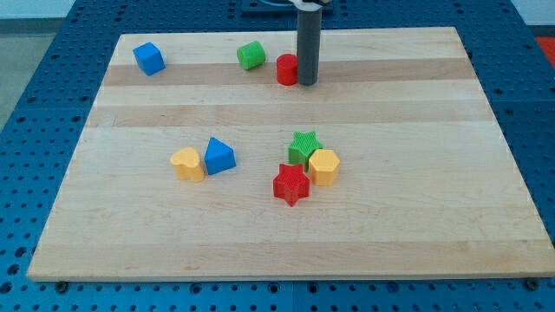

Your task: Slide the red circle slightly to the top

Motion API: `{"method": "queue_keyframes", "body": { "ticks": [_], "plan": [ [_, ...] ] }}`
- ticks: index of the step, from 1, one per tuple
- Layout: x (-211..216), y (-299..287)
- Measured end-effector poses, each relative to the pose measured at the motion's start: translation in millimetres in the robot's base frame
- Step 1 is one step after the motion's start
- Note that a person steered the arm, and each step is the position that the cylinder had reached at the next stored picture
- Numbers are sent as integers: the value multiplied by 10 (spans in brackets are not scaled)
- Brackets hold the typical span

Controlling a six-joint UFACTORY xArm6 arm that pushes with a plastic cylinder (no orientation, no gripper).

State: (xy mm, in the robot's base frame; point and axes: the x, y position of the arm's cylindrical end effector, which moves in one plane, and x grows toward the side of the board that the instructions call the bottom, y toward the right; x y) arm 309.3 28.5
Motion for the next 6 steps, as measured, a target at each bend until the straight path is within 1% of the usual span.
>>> {"method": "queue_keyframes", "body": {
  "ticks": [1,2,3,4,5,6],
  "plan": [
    [-173,0],
    [-7,2],
    [443,35],
    [534,-159],
    [380,-434],
    [280,-433]
  ]
}}
